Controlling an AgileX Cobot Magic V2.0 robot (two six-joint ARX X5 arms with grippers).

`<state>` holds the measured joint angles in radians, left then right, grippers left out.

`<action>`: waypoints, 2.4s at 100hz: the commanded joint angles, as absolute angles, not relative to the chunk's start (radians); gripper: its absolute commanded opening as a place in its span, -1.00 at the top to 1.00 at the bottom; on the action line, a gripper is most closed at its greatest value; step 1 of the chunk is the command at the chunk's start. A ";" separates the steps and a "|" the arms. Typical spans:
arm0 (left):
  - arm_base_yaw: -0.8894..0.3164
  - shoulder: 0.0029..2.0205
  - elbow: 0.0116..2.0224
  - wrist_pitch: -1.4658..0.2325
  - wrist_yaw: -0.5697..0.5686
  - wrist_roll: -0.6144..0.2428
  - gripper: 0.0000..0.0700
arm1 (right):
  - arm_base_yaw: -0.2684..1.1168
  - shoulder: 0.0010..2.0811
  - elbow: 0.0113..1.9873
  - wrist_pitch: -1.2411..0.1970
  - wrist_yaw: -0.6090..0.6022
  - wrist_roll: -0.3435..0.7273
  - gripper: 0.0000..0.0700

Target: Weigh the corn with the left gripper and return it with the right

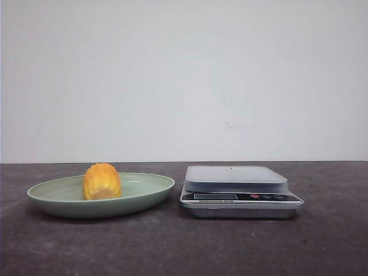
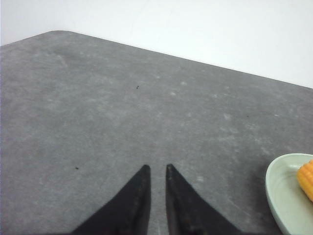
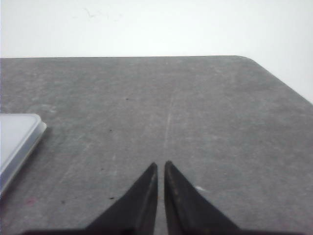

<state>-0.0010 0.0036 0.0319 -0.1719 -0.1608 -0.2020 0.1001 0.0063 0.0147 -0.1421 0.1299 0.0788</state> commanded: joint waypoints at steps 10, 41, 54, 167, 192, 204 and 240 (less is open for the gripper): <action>0.000 0.003 0.018 -0.148 -0.163 -0.203 0.92 | 0.117 0.004 0.013 -0.144 0.127 0.094 0.95; 0.000 0.003 0.019 -0.132 -0.138 -0.292 0.95 | 0.117 0.004 0.014 -0.146 0.075 0.170 0.99; -0.002 0.010 0.057 -0.127 -0.037 -0.405 0.96 | 0.117 0.005 0.067 -0.136 0.051 0.253 0.99; -0.416 1.269 1.044 -0.352 -0.035 -0.334 -0.08 | 0.176 0.786 0.979 -0.456 -0.190 0.202 -0.25; -0.515 1.525 1.044 -0.352 -0.102 -0.392 -0.10 | 0.176 0.788 0.979 -0.473 -0.189 0.189 -0.28; -0.540 1.595 1.044 -0.382 -0.123 -0.417 -0.11 | 0.176 0.789 0.979 -0.484 -0.189 0.189 -0.32; -0.598 1.644 1.043 -0.444 -0.176 -0.487 -0.08 | 0.176 0.789 0.979 -0.496 -0.187 0.179 -0.33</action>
<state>-0.5793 1.6188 1.0348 -0.4450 -0.1612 -0.4473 0.1711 0.7834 0.9585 -0.4999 -0.1871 0.1886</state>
